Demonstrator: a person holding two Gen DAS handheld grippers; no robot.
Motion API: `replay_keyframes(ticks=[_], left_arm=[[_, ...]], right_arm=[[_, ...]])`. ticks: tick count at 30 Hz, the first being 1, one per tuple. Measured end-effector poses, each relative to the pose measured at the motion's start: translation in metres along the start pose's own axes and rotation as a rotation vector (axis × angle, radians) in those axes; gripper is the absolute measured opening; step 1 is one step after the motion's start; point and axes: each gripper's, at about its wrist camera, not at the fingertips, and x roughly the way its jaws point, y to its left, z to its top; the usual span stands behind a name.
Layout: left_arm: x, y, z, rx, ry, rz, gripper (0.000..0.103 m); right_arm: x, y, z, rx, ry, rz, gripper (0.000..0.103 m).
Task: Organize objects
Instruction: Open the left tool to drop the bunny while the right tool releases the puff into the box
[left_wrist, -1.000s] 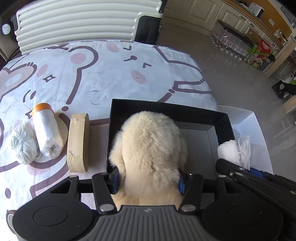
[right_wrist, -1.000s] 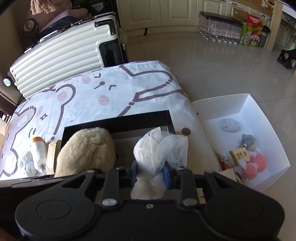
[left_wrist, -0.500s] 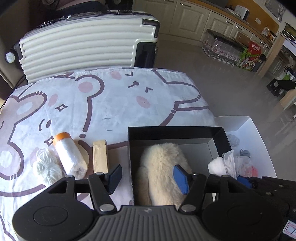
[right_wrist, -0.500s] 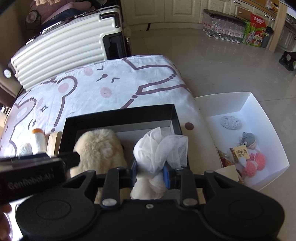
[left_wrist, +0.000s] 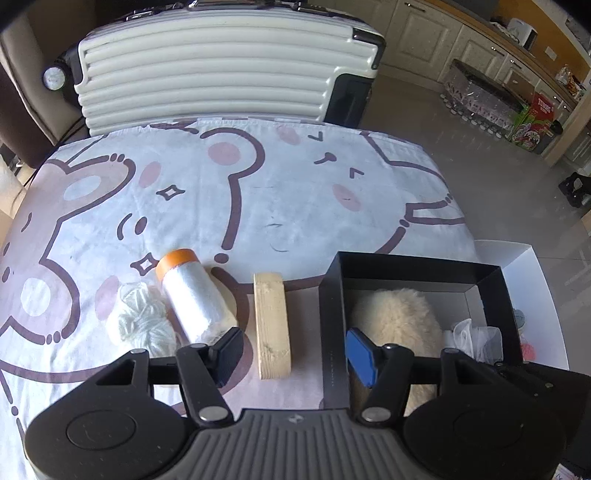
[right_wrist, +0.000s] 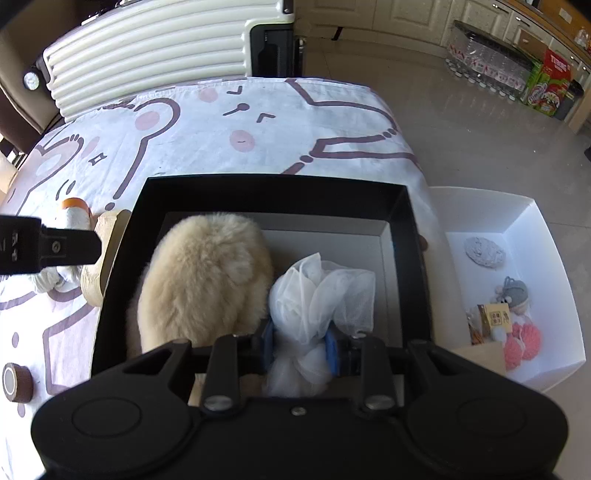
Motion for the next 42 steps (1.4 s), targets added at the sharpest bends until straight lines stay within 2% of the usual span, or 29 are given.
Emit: replay_keyframes(ticks=[4, 9, 17, 22, 27, 32, 42], left_arm=[[0.003, 0.007, 0.0, -0.004, 0.011, -0.007, 0.062], [0.004, 0.009, -0.001, 0.007, 0.014, -0.009, 0.062], [0.002, -0.002, -0.003, 0.035, 0.012, -0.035, 0.062], [0.0, -0.016, -0.006, 0.062, 0.01, -0.053, 0.062], [0.0, -0.026, -0.011, 0.097, 0.012, -0.053, 0.062], [-0.003, -0.029, -0.013, 0.102, 0.007, -0.052, 0.062], [-0.018, -0.03, -0.016, 0.122, -0.024, -0.026, 0.062]], right_arm=[[0.011, 0.015, 0.001, -0.042, 0.013, 0.019, 0.029], [0.012, 0.03, 0.005, -0.081, -0.012, 0.041, 0.029], [0.001, 0.012, -0.005, -0.063, 0.084, 0.071, 0.029], [-0.003, 0.017, -0.014, -0.126, 0.122, 0.089, 0.03], [-0.001, 0.018, -0.019, -0.14, 0.136, 0.069, 0.035], [-0.018, 0.013, -0.016, -0.121, 0.091, 0.042, 0.053], [-0.047, 0.004, -0.013, -0.058, 0.013, -0.025, 0.06]])
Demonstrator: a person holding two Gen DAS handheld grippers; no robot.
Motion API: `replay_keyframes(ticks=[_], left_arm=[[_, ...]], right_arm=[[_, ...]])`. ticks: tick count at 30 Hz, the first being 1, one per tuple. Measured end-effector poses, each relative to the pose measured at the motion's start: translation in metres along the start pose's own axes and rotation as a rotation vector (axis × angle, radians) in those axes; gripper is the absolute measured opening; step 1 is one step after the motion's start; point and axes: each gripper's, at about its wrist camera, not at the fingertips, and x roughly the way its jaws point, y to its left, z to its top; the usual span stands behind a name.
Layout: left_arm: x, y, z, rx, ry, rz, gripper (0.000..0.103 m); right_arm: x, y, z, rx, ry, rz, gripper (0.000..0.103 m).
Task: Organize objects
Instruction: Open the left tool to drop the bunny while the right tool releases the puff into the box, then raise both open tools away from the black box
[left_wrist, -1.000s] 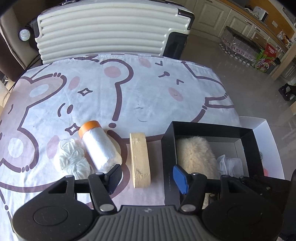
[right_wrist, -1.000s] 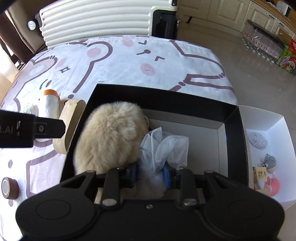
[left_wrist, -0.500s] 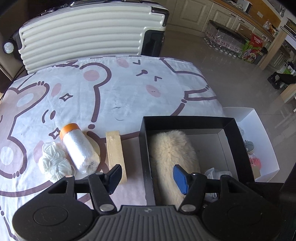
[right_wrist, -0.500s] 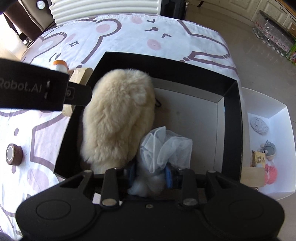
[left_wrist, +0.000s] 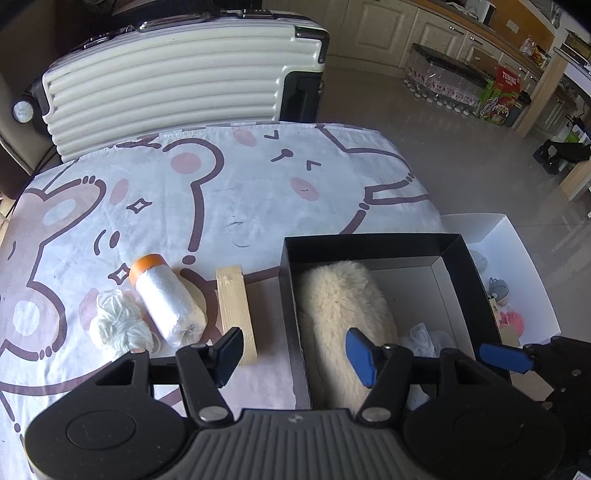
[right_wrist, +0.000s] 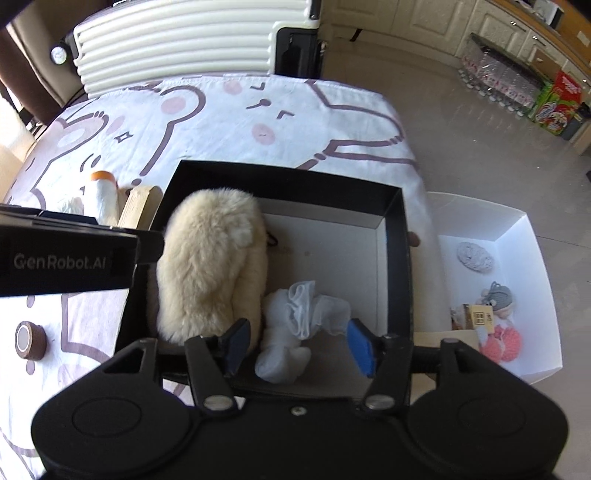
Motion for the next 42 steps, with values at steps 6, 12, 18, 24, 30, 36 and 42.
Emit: replay_keyframes(ticks=[6, 12, 18, 24, 30, 36, 42], left_arm=[[-0.016, 0.002, -0.004, 0.03, -0.019, 0.025, 0.062], [-0.034, 0.011, -0.009, 0.023, -0.041, 0.047, 0.063], [-0.048, 0.019, -0.016, 0.022, -0.053, 0.079, 0.069], [-0.059, 0.025, -0.023, 0.024, -0.069, 0.12, 0.088], [-0.069, 0.027, -0.032, 0.044, -0.074, 0.163, 0.1], [-0.077, 0.031, -0.04, 0.052, -0.068, 0.184, 0.103], [-0.083, 0.033, -0.046, 0.053, -0.073, 0.198, 0.103]], right_arm=[[-0.02, -0.006, 0.001, 0.047, -0.06, -0.027, 0.064], [-0.04, -0.007, 0.0, 0.088, -0.102, -0.05, 0.068], [-0.056, -0.005, -0.005, 0.112, -0.134, -0.056, 0.072], [-0.069, -0.003, -0.012, 0.125, -0.151, -0.066, 0.076], [-0.084, -0.006, -0.02, 0.16, -0.167, -0.093, 0.083], [-0.099, -0.007, -0.03, 0.178, -0.185, -0.117, 0.092], [-0.109, -0.011, -0.037, 0.203, -0.208, -0.142, 0.102]])
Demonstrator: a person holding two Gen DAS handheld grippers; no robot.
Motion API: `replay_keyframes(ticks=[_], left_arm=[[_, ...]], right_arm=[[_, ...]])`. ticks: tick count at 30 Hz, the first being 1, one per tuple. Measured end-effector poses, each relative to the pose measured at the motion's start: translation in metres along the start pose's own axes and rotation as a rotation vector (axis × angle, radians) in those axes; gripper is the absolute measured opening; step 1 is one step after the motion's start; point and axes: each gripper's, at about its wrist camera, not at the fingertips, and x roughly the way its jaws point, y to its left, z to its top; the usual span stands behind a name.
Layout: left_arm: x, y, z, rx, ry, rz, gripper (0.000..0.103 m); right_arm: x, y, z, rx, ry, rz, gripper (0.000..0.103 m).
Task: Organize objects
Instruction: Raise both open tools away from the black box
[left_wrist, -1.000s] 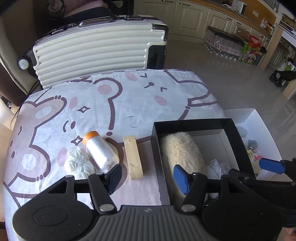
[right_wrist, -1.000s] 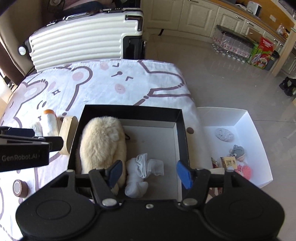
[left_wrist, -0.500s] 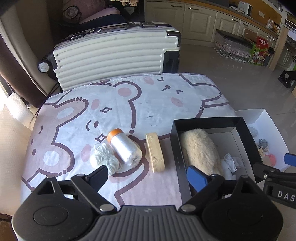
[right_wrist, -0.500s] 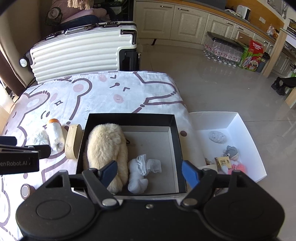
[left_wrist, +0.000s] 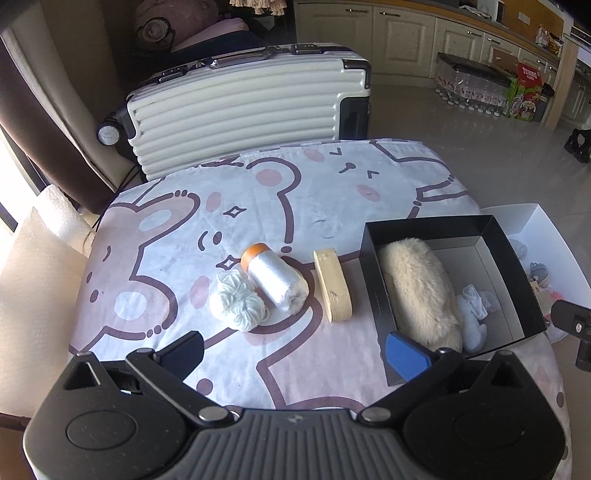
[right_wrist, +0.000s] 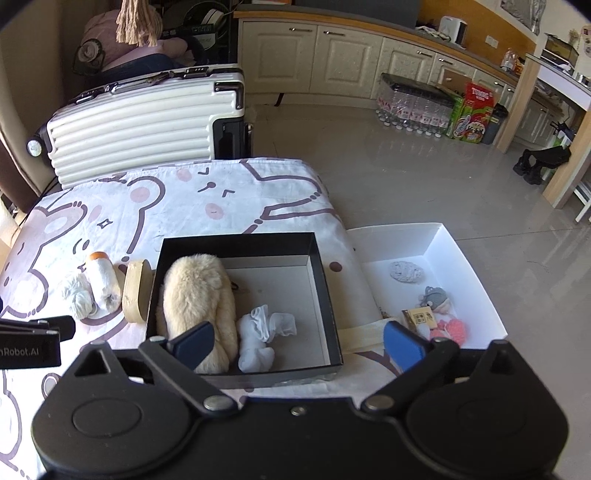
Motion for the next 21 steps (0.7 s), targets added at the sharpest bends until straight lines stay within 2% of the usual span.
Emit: replay_keyframes(ticks=[21], left_arm=[[0.0, 0.025, -0.001, -0.044, -0.005, 0.024, 0.103]], right_arm=[[0.002, 0.008, -0.002, -0.009, -0.021, -0.005, 0.103]])
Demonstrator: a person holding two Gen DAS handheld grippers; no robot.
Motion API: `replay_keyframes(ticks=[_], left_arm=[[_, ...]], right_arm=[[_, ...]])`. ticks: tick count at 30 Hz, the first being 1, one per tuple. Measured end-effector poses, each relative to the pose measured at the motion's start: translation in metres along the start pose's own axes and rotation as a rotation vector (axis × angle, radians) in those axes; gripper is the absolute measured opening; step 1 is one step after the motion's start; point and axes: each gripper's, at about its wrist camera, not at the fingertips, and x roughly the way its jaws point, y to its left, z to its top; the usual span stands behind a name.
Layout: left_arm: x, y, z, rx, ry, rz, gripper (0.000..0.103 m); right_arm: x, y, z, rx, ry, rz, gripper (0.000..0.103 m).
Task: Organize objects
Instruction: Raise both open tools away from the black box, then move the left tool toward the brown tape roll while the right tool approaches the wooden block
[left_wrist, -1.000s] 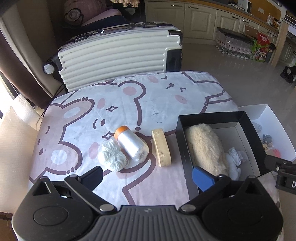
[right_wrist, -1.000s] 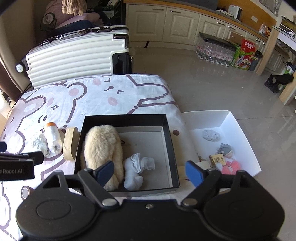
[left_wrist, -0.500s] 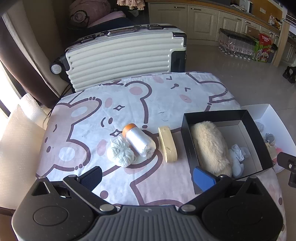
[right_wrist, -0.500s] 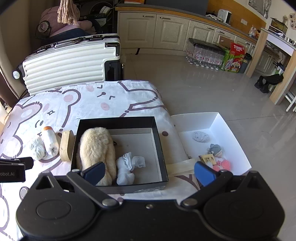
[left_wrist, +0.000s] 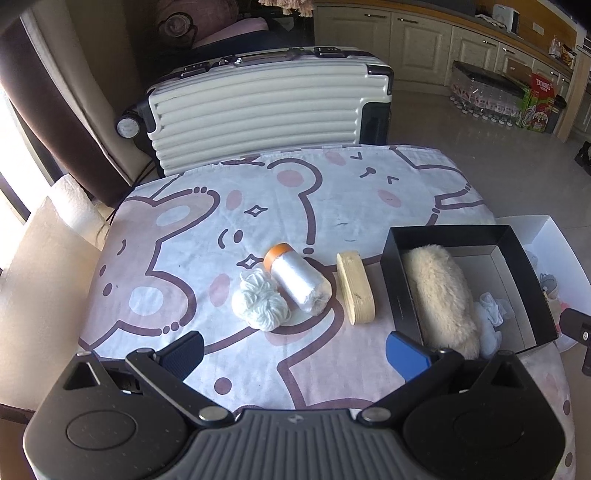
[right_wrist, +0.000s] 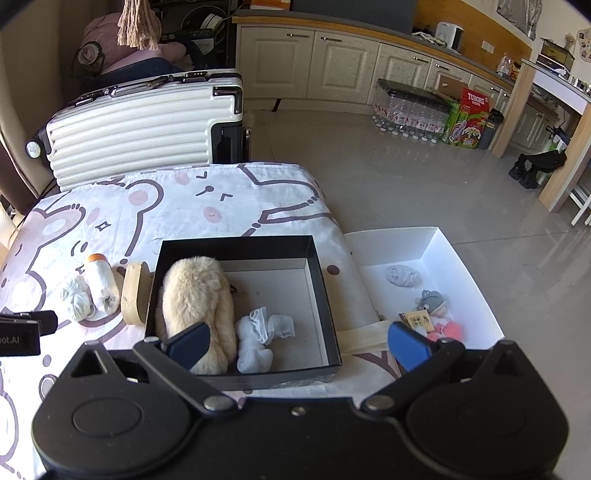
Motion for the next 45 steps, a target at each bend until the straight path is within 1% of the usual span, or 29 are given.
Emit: replay_keyframes(ticks=[7, 21, 29, 36, 45], left_arm=[[-0.001, 0.024, -0.002, -0.031, -0.005, 0.023, 0.103], [-0.002, 0.081, -0.015, -0.106, 0.008, 0.095, 0.103], [-0.003, 0.106, -0.022, -0.133, 0.017, 0.118, 0.103], [-0.002, 0.119, -0.026, -0.164, 0.023, 0.113, 0.103], [-0.002, 0.121, -0.027, -0.178, 0.008, 0.092, 0.103]], right_arm=[[0.006, 0.019, 0.003, -0.012, 0.004, 0.027, 0.103], [0.014, 0.071, 0.008, -0.054, 0.016, 0.096, 0.103], [0.014, 0.098, 0.008, -0.08, 0.012, 0.127, 0.103], [0.014, 0.115, 0.01, -0.097, 0.003, 0.151, 0.103], [0.015, 0.125, 0.011, -0.105, -0.005, 0.179, 0.103]])
